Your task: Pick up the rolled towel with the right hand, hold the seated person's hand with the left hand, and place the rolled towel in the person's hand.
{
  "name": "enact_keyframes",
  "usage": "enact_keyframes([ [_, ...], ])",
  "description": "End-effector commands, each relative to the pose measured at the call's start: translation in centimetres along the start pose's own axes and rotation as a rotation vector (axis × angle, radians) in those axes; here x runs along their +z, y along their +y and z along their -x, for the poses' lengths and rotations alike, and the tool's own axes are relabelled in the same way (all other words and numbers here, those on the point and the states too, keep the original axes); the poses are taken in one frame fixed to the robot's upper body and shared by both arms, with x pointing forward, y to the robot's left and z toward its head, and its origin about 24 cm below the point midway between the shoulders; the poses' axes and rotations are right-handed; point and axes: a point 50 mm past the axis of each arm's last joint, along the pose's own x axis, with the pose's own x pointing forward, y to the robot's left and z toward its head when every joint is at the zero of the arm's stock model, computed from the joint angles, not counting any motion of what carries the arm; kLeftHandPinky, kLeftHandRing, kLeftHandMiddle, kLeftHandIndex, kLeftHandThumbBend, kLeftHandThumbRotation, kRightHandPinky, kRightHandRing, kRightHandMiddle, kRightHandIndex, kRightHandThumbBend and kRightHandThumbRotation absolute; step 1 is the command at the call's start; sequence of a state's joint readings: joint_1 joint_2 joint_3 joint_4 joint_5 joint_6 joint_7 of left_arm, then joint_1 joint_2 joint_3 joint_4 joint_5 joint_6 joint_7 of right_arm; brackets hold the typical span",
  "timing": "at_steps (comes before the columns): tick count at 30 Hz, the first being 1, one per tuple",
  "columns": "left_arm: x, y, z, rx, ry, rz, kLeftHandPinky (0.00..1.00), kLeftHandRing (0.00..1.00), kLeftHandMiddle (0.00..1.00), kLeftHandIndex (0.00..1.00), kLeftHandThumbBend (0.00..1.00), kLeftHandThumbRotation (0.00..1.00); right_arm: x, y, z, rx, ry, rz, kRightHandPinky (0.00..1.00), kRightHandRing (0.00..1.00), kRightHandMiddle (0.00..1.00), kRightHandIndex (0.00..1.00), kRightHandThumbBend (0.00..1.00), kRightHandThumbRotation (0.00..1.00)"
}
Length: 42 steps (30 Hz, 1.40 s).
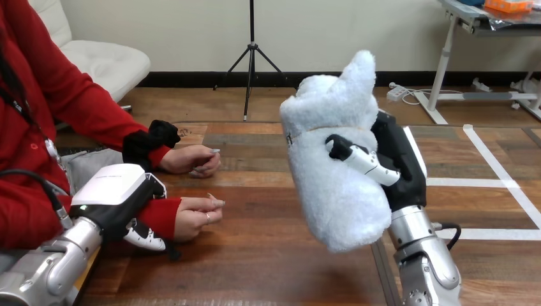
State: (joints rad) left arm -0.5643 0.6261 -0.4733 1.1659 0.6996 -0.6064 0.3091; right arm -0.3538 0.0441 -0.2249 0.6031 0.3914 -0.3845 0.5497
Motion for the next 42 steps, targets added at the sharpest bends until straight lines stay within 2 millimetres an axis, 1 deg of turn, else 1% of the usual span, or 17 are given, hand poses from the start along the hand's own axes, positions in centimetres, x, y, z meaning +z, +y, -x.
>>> enact_keyframes([
  [1,1.8,0.0,-0.6,0.026,-0.099,0.014,0.18,0.23,0.3,0.28,0.76,0.0,0.9,1.2,-2.0,0.047,-0.06,0.017,0.0,0.05,0.13,0.21,0.41,0.0],
  [23,3.7,1.9,-0.6,0.079,-0.208,0.024,0.21,0.25,0.3,0.28,0.74,0.0,-0.7,0.9,-2.3,0.049,-0.01,0.01,0.01,0.07,0.16,0.24,0.48,0.0],
  [33,4.5,2.6,-0.6,0.094,-0.24,0.021,0.25,0.26,0.3,0.28,0.74,0.0,-1.4,0.8,-2.4,0.019,0.027,0.025,0.03,0.09,0.19,0.25,0.55,0.0],
  [42,5.3,3.2,-0.4,0.114,-0.279,0.026,0.25,0.26,0.3,0.29,0.75,0.0,-2.0,0.8,-2.5,0.004,0.061,0.06,0.04,0.1,0.21,0.26,0.59,0.0],
])
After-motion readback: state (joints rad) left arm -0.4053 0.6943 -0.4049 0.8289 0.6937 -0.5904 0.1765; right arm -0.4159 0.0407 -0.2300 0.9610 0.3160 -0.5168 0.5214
